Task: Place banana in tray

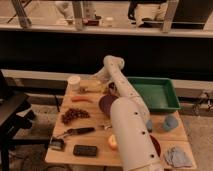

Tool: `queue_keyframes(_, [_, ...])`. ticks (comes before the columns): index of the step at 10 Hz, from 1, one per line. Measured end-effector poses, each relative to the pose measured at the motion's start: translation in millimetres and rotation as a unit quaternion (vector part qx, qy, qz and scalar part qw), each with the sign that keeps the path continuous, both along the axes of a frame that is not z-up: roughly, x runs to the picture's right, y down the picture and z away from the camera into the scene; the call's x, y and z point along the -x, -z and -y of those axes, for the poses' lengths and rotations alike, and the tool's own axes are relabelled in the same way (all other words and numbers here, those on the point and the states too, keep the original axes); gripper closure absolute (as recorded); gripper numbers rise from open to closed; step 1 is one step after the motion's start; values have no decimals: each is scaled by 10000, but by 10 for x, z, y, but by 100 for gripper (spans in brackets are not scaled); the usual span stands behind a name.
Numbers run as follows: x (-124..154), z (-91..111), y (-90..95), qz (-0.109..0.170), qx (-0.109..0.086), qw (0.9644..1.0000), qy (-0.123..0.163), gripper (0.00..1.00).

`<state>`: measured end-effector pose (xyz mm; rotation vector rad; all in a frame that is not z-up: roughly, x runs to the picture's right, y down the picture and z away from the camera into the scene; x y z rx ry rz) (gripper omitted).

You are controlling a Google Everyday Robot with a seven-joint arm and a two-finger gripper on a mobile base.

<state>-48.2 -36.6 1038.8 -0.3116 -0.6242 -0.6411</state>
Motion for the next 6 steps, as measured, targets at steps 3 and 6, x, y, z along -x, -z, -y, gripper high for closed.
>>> queue_keyframes(3, [-40,-1,5,-34,-7,10000,28,51])
queue_keyframes(6, [-34,-18,-8,71,-1,10000,49,59])
